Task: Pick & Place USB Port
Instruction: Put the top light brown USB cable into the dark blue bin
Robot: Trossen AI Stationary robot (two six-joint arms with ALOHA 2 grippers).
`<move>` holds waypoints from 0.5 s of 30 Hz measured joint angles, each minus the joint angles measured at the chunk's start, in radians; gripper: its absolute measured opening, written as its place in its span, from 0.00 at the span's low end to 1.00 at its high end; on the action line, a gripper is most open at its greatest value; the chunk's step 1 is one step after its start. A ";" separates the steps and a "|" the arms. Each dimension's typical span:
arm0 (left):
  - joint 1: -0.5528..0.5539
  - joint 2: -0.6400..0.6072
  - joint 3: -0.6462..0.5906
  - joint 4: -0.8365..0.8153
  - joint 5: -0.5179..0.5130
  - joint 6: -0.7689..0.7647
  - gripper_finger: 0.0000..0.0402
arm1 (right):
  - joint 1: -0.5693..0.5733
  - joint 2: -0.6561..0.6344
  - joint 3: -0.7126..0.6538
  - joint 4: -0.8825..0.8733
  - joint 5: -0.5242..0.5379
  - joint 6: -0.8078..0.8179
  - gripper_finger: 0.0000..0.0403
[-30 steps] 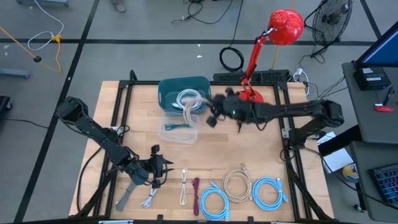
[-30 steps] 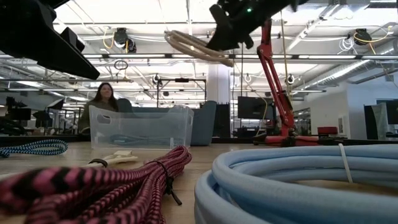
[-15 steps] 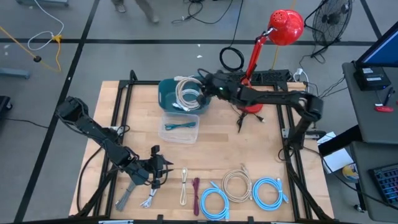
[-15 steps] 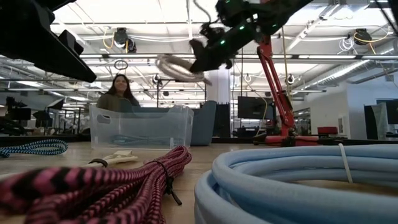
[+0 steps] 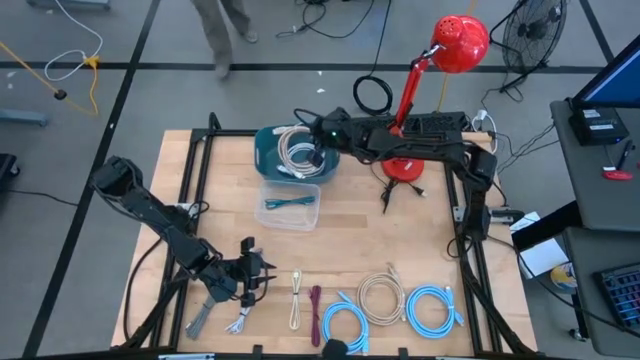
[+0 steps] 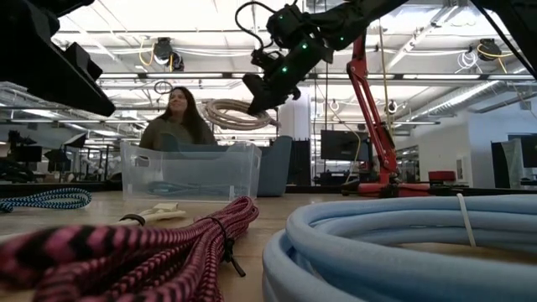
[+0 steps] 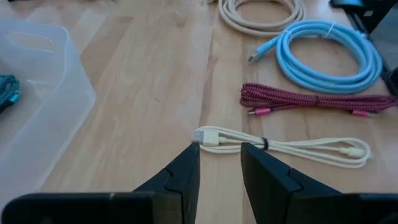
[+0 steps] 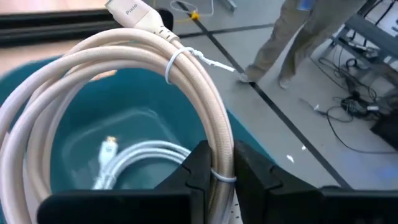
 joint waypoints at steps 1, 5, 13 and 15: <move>-0.001 0.004 0.000 0.001 -0.002 -0.001 0.30 | -0.005 -0.001 0.000 -0.016 -0.001 0.000 0.09; -0.006 0.004 -0.001 0.023 -0.007 0.002 0.30 | -0.029 -0.001 0.000 -0.055 -0.039 0.003 0.09; -0.004 0.004 0.000 0.032 -0.008 0.010 0.30 | -0.048 -0.001 0.000 -0.071 -0.081 0.003 0.09; -0.003 0.004 0.000 0.031 -0.008 0.016 0.30 | -0.048 -0.001 0.000 -0.071 -0.081 0.002 0.09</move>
